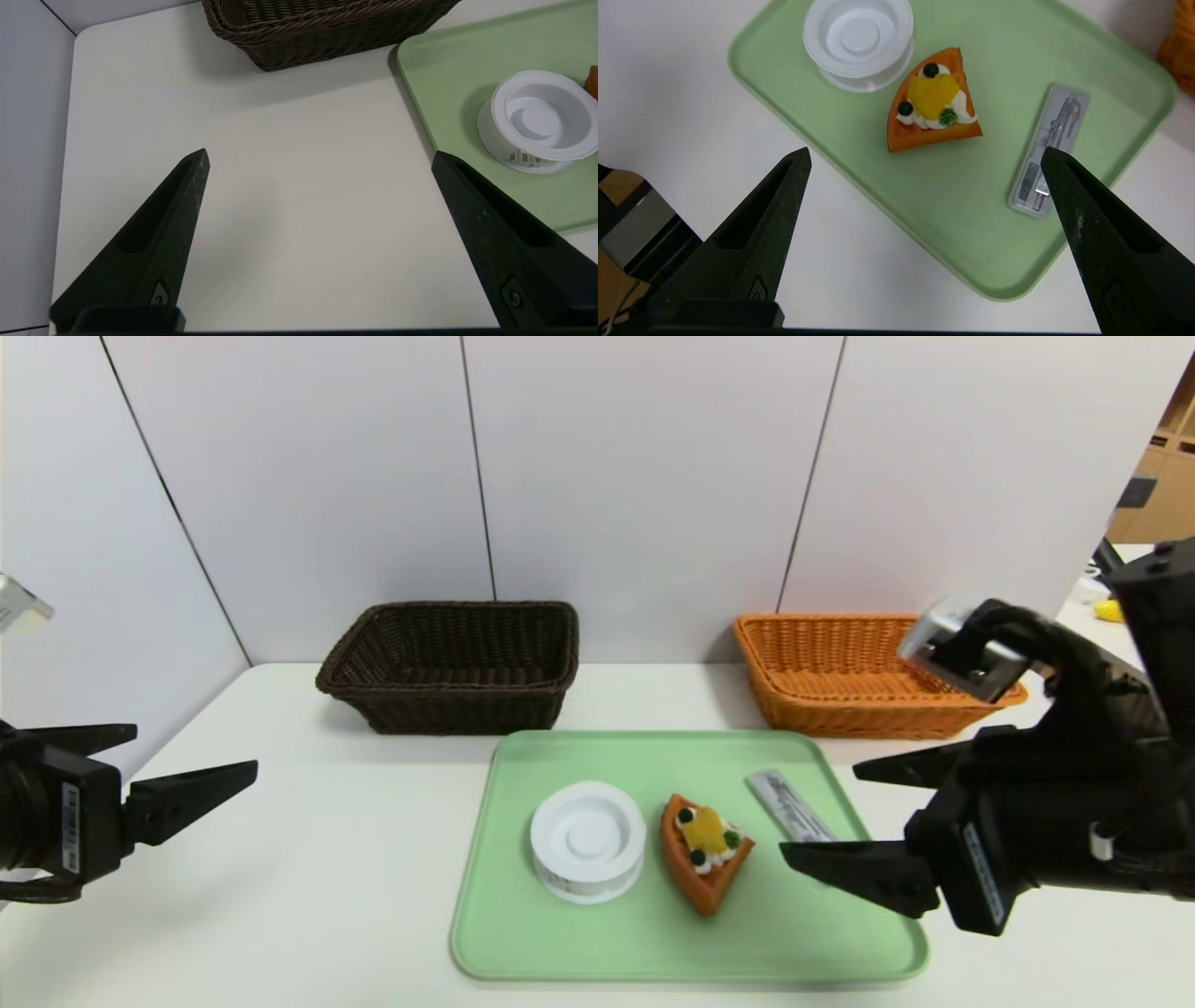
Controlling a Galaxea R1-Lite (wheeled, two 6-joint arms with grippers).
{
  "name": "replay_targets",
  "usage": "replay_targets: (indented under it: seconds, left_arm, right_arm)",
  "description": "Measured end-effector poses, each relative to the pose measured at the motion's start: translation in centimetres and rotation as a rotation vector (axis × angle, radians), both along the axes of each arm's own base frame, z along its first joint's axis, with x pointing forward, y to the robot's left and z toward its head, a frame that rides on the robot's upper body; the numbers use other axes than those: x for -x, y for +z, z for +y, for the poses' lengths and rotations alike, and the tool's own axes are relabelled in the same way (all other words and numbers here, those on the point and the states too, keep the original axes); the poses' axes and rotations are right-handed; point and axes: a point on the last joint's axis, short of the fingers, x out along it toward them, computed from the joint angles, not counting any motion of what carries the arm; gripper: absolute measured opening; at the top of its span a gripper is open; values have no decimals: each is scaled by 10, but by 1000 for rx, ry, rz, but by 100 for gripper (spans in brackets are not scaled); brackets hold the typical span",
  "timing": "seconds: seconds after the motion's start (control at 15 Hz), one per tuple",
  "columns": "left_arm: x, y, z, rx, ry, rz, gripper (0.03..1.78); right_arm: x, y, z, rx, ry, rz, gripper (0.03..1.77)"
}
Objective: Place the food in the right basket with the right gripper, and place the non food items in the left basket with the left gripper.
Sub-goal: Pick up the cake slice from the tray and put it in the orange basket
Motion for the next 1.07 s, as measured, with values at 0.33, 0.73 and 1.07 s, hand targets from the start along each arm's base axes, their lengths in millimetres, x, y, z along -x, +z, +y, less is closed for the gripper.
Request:
replay_targets:
  seconds: [0.33, 0.73, 1.07]
  left_arm:
    - [-3, -8, -4, -9, -20, 36, 169]
    - [-3, -12, -6, -13, -36, 51, 169]
    - [-2, -16, -6, -16, -38, 65, 169]
  right_arm:
    - [-21, -31, 26, 94, 23, 106, 170]
    - [-40, -58, 61, 134, 55, 108, 170]
    - [-53, -75, 72, 158, 45, 124, 170]
